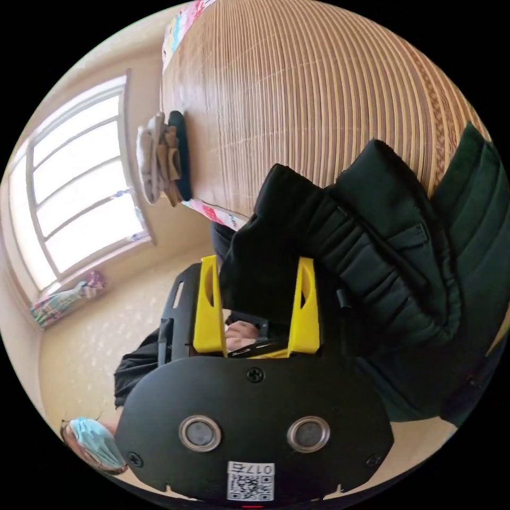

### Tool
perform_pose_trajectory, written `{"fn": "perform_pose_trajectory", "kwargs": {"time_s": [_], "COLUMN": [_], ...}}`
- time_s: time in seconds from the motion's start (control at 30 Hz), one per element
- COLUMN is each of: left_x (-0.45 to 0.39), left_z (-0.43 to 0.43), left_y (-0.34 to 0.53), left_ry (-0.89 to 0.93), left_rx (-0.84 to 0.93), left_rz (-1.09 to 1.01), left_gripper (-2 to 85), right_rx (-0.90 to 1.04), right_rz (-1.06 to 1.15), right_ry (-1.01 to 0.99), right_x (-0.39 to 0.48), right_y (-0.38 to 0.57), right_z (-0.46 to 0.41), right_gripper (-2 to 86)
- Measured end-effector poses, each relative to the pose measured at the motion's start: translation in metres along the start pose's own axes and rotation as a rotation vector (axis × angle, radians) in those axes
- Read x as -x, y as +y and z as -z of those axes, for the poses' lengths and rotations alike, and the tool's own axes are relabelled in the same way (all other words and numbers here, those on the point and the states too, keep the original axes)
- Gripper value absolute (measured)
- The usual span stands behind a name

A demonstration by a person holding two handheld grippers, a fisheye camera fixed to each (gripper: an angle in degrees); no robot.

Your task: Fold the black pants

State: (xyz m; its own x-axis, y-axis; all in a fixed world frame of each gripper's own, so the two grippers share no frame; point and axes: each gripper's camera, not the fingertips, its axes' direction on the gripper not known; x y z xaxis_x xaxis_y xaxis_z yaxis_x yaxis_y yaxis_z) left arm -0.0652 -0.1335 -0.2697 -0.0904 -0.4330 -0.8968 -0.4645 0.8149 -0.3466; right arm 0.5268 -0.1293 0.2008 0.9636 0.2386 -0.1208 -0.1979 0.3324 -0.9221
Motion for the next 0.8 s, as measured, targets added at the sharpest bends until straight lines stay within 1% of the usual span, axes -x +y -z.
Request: {"fn": "perform_pose_trajectory", "kwargs": {"time_s": [0.03, 0.07, 0.13, 0.2, 0.27, 0.33, 0.37, 0.47, 0.53, 0.6, 0.63, 0.7, 0.73, 0.77, 0.8], "left_x": [0.003, 0.01, 0.025, 0.045, 0.073, 0.093, 0.107, 0.146, 0.17, 0.191, 0.202, 0.218, 0.227, 0.234, 0.236], "left_z": [0.0, 0.0, 0.003, 0.009, 0.027, 0.042, 0.051, 0.065, 0.073, 0.081, 0.081, 0.066, 0.049, 0.03, 0.022], "left_y": [0.002, 0.005, 0.012, 0.023, 0.042, 0.055, 0.061, 0.064, 0.068, 0.066, 0.06, 0.042, 0.03, 0.021, 0.017], "left_ry": [0.008, 0.032, 0.082, 0.175, 0.311, 0.367, 0.373, 0.444, 0.48, 0.48, 0.45, 0.424, 0.436, 0.481, 0.51], "left_rx": [-0.001, -0.005, -0.017, -0.053, -0.165, -0.24, -0.272, -0.295, -0.367, -0.415, -0.391, -0.245, -0.137, -0.077, -0.067], "left_rz": [0.006, 0.028, 0.077, 0.13, 0.197, 0.231, 0.266, 0.343, 0.422, 0.469, 0.498, 0.542, 0.566, 0.585, 0.593], "left_gripper": [-0.9, -0.8, -0.5, -0.4, -0.6, -0.7, -0.5, 0.5, 4.6, 6.3, 6.5, 7.9, 8.9, 9.9, 10.2], "right_rx": [0.015, 0.002, -0.045, -0.106, -0.165, -0.216, -0.25, -0.373, -0.405, -0.427, -0.441, -0.458, -0.471, -0.483, -0.486], "right_rz": [0.019, 0.049, 0.077, 0.12, 0.16, 0.218, 0.266, 0.363, 0.374, 0.381, 0.387, 0.38, 0.37, 0.364, 0.363], "right_ry": [0.059, 0.065, 0.023, -0.07, -0.257, -0.369, -0.39, -0.354, -0.357, -0.341, -0.331, -0.347, -0.371, -0.389, -0.397], "right_x": [0.003, 0.002, -0.007, -0.027, -0.062, -0.079, -0.084, -0.09, -0.092, -0.091, -0.09, -0.09, -0.092, -0.093, -0.094], "right_y": [-0.002, 0.001, 0.011, 0.024, 0.045, 0.067, 0.083, 0.118, 0.131, 0.142, 0.149, 0.159, 0.165, 0.171, 0.174], "right_z": [-0.002, 0.001, 0.011, 0.021, 0.029, 0.032, 0.034, 0.039, 0.04, 0.041, 0.042, 0.043, 0.044, 0.044, 0.044], "right_gripper": [14.1, 11.1, 8.0, 6.4, 5.0, 4.2, 3.8, 3.0, 2.7, 2.5, 2.4, 2.2, 2.1, 2.1, 2.1]}}
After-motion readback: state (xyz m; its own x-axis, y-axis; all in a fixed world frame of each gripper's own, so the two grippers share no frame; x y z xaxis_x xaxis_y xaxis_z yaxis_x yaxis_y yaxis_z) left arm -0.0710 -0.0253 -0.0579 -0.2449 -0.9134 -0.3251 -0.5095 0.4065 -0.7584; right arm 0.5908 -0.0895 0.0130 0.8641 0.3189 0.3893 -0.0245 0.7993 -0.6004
